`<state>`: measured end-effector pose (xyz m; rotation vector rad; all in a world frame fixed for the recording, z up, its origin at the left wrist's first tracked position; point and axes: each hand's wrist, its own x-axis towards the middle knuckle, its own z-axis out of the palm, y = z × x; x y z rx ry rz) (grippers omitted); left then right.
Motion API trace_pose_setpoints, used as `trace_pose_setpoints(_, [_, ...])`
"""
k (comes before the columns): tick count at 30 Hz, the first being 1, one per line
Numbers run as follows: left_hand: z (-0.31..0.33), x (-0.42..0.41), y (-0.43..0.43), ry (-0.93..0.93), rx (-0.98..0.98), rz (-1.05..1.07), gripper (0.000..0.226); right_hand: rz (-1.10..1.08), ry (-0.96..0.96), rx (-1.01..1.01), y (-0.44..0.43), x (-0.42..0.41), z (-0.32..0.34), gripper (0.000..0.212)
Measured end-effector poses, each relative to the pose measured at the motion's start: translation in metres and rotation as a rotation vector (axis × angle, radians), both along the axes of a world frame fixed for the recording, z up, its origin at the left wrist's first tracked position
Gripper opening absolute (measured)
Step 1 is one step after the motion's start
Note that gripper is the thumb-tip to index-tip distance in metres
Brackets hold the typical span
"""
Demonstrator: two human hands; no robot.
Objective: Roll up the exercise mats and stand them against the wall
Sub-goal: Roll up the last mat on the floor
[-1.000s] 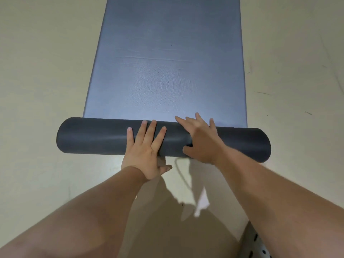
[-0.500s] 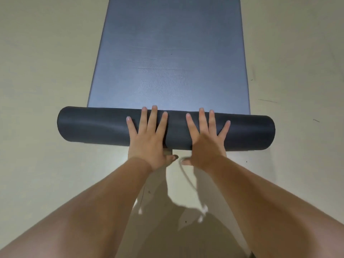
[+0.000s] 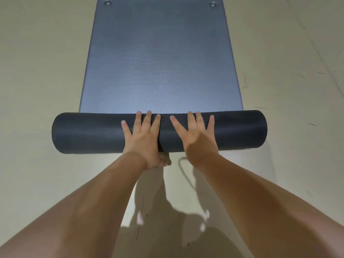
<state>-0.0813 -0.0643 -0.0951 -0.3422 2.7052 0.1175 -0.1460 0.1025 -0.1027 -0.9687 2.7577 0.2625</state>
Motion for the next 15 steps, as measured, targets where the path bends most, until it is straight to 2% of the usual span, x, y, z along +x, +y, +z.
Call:
trace_pose_setpoints(3, [0.004, 0.010, 0.011, 0.066, -0.011, 0.029, 0.135, 0.029, -0.074, 0.110, -0.007, -0.015, 0.009, 0.113])
trace_pose_setpoints(7, [0.011, 0.037, 0.027, 0.116, -0.056, 0.042, 0.127, -0.011, -0.181, 0.058, -0.012, -0.031, 0.019, 0.110])
trace_pose_setpoints(12, [0.008, 0.077, 0.031, 0.161, -0.117, -0.106, 0.119, -0.003, -0.266, 0.071, 0.001, -0.010, 0.027, 0.106])
trace_pose_setpoints(15, [0.007, 0.100, 0.028, 0.179, -0.088, -0.113, 0.123, 0.023, -0.396, 0.093, 0.010, 0.004, 0.040, 0.091])
